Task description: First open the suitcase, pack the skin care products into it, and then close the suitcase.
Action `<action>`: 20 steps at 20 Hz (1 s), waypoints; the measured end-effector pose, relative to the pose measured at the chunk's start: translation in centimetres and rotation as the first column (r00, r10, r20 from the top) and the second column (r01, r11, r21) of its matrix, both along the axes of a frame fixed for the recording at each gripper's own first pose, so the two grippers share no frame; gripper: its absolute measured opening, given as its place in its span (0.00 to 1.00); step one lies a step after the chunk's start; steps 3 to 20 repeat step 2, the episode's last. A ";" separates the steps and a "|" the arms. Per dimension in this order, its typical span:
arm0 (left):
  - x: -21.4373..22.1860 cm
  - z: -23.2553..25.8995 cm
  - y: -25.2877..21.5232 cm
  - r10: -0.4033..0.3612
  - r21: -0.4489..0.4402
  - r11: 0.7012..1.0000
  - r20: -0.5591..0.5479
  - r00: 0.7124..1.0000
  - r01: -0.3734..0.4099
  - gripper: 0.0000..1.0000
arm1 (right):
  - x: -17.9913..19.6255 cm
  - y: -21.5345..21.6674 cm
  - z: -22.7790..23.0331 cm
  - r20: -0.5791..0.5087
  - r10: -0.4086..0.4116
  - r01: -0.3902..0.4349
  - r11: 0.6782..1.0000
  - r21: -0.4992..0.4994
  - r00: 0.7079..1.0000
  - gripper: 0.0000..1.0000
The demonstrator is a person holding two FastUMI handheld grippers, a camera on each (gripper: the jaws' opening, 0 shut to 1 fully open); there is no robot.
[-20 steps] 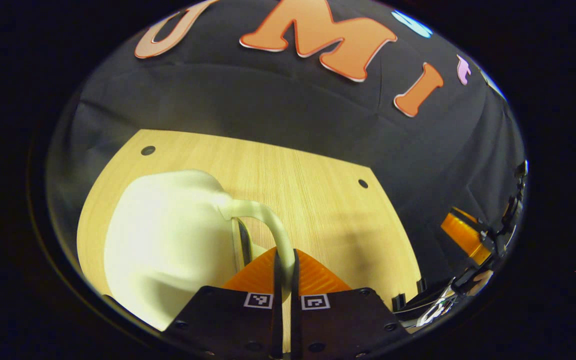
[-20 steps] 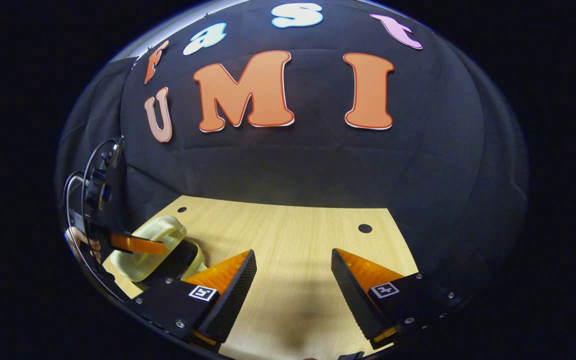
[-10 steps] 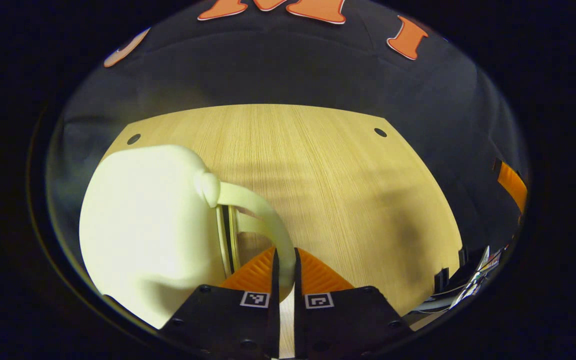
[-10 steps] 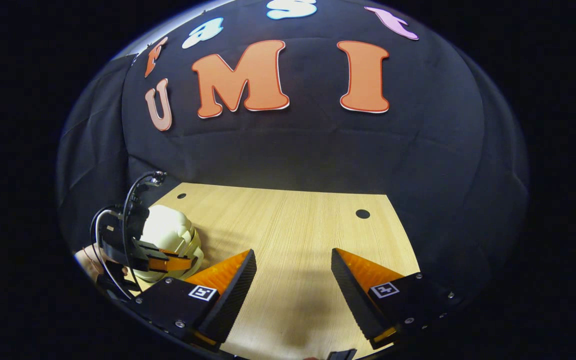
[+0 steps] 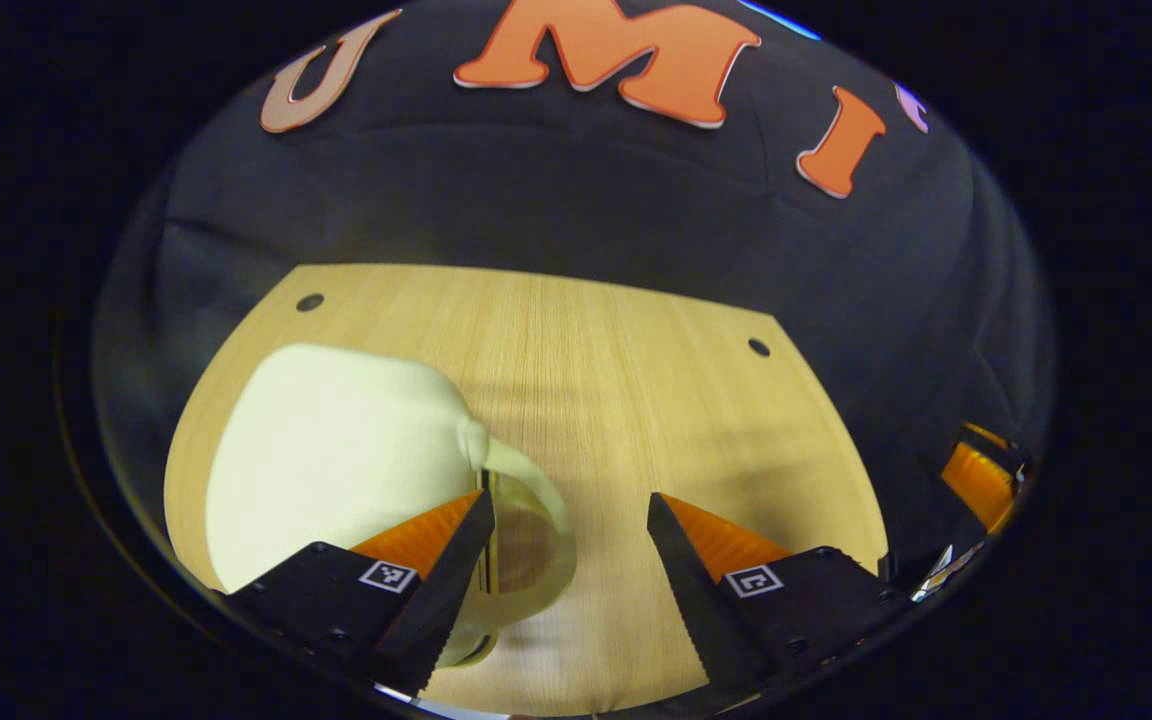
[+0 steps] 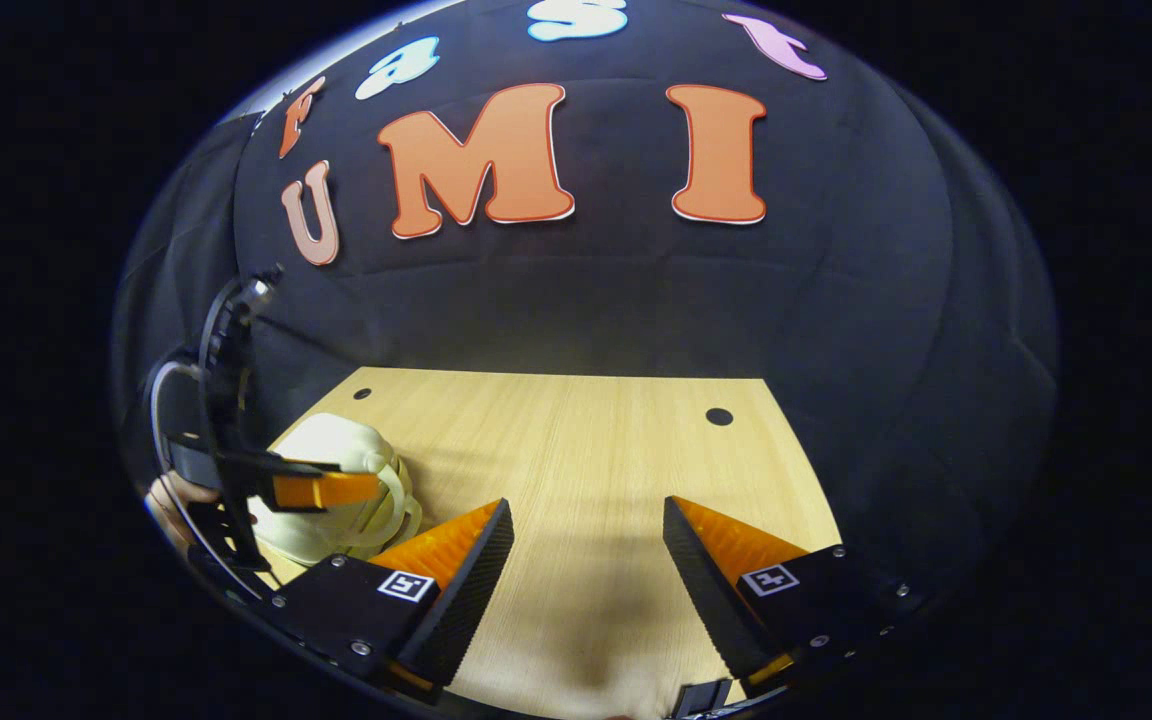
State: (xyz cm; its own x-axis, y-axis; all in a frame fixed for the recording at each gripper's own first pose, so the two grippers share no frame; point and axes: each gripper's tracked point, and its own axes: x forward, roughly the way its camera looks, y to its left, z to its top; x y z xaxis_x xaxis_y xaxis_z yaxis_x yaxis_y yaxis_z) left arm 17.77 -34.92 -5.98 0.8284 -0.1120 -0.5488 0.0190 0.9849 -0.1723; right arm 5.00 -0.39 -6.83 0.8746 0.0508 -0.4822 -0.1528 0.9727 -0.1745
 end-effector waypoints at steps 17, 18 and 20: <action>1.9 4.4 1.0 0.010 0.037 0.999 0.080 0.997 -0.013 0.96 | -0.2 0.7 1.4 0.055 -0.010 0.011 1.000 -0.023 0.998 0.96; 1.9 4.4 1.0 0.010 0.037 0.999 0.080 0.997 -0.013 0.96 | -0.2 0.7 1.4 0.055 -0.010 0.011 1.000 -0.023 0.998 0.96; 1.9 4.4 1.0 0.010 0.037 0.999 0.080 0.997 -0.013 0.96 | -0.2 0.7 1.4 0.055 -0.010 0.011 1.000 -0.023 0.998 0.96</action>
